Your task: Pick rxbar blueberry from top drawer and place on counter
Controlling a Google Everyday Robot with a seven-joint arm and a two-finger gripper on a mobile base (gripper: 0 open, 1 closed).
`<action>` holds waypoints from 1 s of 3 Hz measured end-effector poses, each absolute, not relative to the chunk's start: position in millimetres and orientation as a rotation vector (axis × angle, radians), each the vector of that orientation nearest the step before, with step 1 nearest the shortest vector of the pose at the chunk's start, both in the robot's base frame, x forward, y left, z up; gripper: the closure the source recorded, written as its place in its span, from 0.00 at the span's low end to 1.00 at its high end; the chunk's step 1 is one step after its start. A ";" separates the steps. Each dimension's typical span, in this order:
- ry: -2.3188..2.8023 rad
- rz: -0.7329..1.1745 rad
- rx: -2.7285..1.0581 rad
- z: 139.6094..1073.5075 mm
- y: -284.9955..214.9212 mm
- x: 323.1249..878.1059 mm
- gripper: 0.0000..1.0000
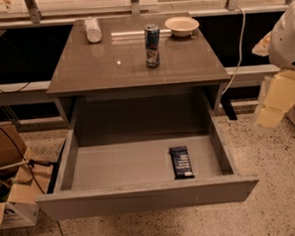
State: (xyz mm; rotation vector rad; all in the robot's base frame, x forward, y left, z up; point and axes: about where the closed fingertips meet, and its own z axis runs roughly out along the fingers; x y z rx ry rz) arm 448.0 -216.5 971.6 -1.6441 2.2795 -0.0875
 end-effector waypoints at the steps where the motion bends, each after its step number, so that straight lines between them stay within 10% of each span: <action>1: 2.374 -0.040 -1.444 955.6 -220.7 469.0 0.00; 3: 2.432 0.010 -1.387 938.9 -210.7 474.5 0.00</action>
Offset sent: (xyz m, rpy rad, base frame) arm 0.0175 -0.0043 -0.0145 0.0546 0.0040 -0.1120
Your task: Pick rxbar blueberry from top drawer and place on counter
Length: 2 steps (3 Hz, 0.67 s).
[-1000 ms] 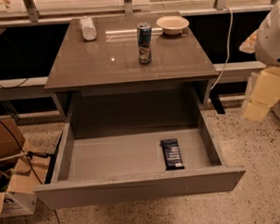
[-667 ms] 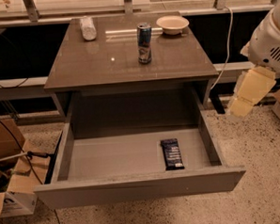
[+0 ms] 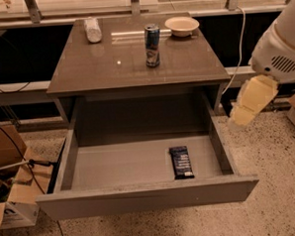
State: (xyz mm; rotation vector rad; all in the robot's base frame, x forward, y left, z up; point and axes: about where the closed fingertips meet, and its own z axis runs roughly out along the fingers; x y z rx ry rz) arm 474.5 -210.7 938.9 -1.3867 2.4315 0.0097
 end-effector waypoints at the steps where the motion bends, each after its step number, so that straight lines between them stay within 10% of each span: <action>1: 2.488 0.065 -1.348 907.9 -188.7 485.2 0.00; 2: 2.550 0.116 -1.311 873.6 -169.4 494.5 0.00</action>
Offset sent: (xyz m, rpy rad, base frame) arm 0.0312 0.0630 -0.1060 0.0630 0.1722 -0.1222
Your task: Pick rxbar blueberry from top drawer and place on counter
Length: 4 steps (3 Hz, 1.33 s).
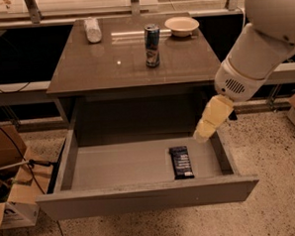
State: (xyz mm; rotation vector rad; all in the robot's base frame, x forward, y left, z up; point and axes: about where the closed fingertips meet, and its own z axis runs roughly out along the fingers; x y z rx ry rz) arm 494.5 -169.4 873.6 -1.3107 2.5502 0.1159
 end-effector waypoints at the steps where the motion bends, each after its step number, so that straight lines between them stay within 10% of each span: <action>1: 2.613 0.154 -1.292 836.4 -150.4 502.6 0.00; 4: 2.742 0.182 -1.243 763.0 -143.7 531.0 0.00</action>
Offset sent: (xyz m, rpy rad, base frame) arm 0.0385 0.0364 -0.1246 -0.0064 0.1831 -0.0834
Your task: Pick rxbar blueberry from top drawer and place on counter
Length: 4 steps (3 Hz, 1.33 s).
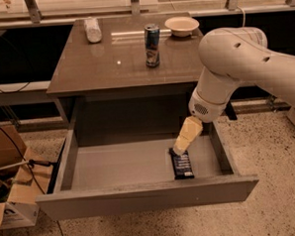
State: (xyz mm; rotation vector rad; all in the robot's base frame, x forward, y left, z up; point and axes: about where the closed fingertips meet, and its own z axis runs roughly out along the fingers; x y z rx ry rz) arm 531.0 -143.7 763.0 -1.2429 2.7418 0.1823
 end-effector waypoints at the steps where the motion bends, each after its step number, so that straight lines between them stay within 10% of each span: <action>1: 2.784 0.206 -1.192 751.8 -138.4 535.0 0.00; 4: 3.062 0.334 -0.611 666.0 -125.3 579.3 0.00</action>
Offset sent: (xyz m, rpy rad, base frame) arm 0.0424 0.0233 -0.0597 0.0837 0.0810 -0.3381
